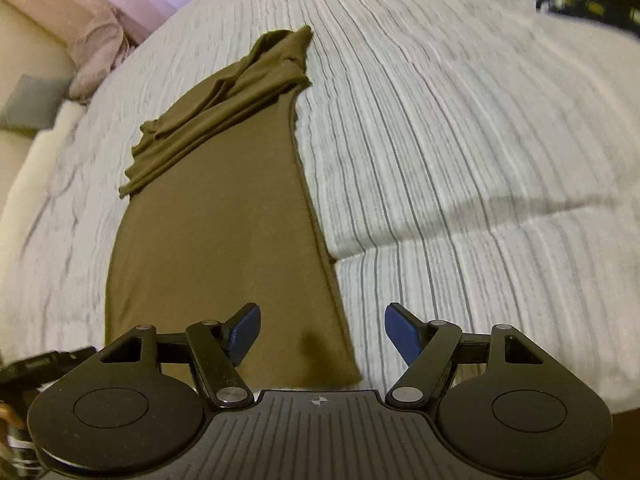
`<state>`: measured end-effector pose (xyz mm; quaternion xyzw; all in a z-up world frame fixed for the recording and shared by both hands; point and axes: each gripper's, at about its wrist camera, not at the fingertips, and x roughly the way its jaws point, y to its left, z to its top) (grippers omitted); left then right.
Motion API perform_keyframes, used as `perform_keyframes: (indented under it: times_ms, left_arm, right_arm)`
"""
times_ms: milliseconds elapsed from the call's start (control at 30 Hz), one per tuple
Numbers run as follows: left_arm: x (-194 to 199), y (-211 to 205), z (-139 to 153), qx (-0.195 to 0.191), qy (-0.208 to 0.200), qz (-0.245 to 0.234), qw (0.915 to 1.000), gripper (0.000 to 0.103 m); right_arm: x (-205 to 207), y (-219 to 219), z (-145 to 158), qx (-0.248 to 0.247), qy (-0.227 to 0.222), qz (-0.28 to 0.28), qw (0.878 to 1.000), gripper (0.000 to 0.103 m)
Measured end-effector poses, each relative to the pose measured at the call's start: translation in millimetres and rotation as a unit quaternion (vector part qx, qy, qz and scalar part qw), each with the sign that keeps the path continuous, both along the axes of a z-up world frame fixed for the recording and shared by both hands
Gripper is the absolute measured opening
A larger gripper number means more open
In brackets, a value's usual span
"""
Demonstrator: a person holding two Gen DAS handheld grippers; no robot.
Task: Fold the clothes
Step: 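Grasp the shirt's long side edges with both grippers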
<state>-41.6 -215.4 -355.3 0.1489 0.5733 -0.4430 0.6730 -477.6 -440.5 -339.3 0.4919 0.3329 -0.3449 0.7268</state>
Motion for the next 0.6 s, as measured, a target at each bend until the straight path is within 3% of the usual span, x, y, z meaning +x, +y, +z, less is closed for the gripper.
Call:
perform_keyframes:
  times_ms: [233, 433, 567, 600]
  left_arm:
    - [26.0, 3.1, -38.0, -0.056, 0.091, -0.024, 0.994, 0.044]
    - [39.1, 22.8, -55.8, -0.081, 0.191, -0.01, 0.9782, 0.044]
    - [38.2, 33.5, -63.3, -0.097, 0.218, 0.005, 0.9711, 0.041]
    - [38.8, 35.0, -65.4, -0.102, 0.225, 0.013, 0.969, 0.036]
  right_arm:
    - [-13.9, -24.9, -47.0, 0.052, -0.106, -0.001, 0.993, 0.072]
    - [-17.1, -30.5, -59.9, 0.1, -0.149, 0.04, 0.983, 0.072]
    - [-24.1, -25.6, -66.9, 0.132, -0.168, 0.049, 0.976, 0.047]
    - [-25.3, -25.8, -71.1, 0.136, -0.173, 0.044, 0.975, 0.046]
